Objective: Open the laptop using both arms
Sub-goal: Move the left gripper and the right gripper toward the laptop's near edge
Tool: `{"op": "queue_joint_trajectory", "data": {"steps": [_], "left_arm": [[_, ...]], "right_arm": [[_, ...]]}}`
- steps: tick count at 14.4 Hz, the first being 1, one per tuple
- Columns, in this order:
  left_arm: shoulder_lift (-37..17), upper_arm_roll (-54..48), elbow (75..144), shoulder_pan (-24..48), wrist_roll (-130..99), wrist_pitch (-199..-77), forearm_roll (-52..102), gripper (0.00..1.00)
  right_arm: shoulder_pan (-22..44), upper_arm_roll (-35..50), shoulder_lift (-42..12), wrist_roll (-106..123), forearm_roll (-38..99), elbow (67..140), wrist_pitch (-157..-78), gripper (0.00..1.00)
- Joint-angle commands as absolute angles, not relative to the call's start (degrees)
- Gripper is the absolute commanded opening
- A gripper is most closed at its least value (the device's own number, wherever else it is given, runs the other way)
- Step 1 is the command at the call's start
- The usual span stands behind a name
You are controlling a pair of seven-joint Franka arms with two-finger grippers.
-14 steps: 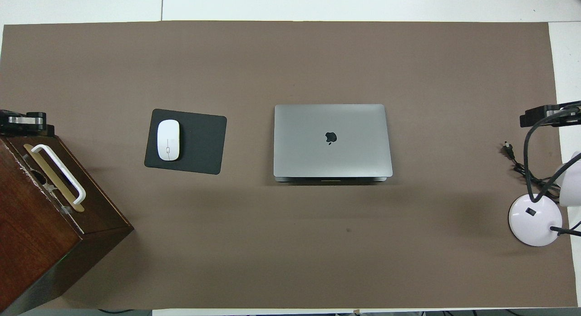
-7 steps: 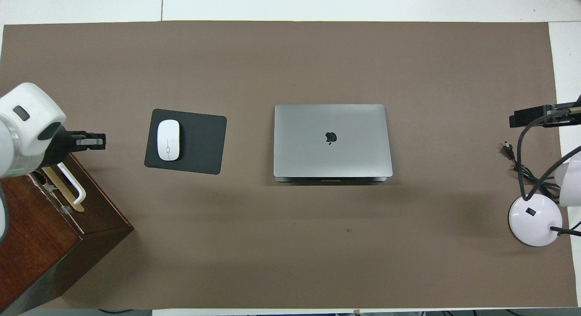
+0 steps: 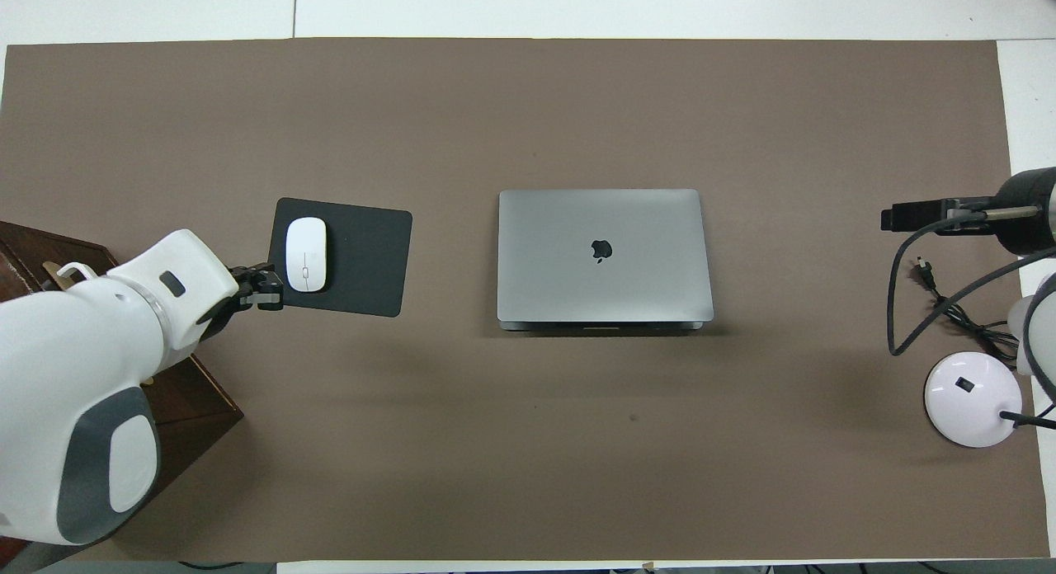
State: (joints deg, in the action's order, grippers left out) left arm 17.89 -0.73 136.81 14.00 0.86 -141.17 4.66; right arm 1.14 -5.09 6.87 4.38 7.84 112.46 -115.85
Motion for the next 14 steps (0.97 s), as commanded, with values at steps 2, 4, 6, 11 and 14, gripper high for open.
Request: {"op": "queue_joint_trajectory", "data": {"steps": [2,4,6,11,14], "left_arm": [[23.9,0.1,147.8,18.0,1.3,-151.9,5.9,0.00],[24.2,0.1,151.3,20.7,0.3,-158.3,5.9,0.00],[23.9,0.1,153.8,22.8,0.2,-162.7,5.9,0.00],[22.6,0.2,157.0,28.2,-1.5,-170.1,5.9,0.00],[20.3,0.2,157.3,31.3,-2.1,-174.5,6.0,0.00]], "right_arm": [[2.8,-4.7,12.4,-0.3,12.4,122.0,-123.4,1.00],[2.9,-4.7,13.0,-0.4,15.4,124.7,-126.9,1.00],[3.6,-4.7,14.1,-0.4,19.6,127.3,-130.2,1.00],[6.5,-4.7,15.6,-0.4,29.6,131.2,-137.0,1.00],[9.0,-4.7,16.1,-0.4,35.4,134.8,-142.5,1.00]]}}
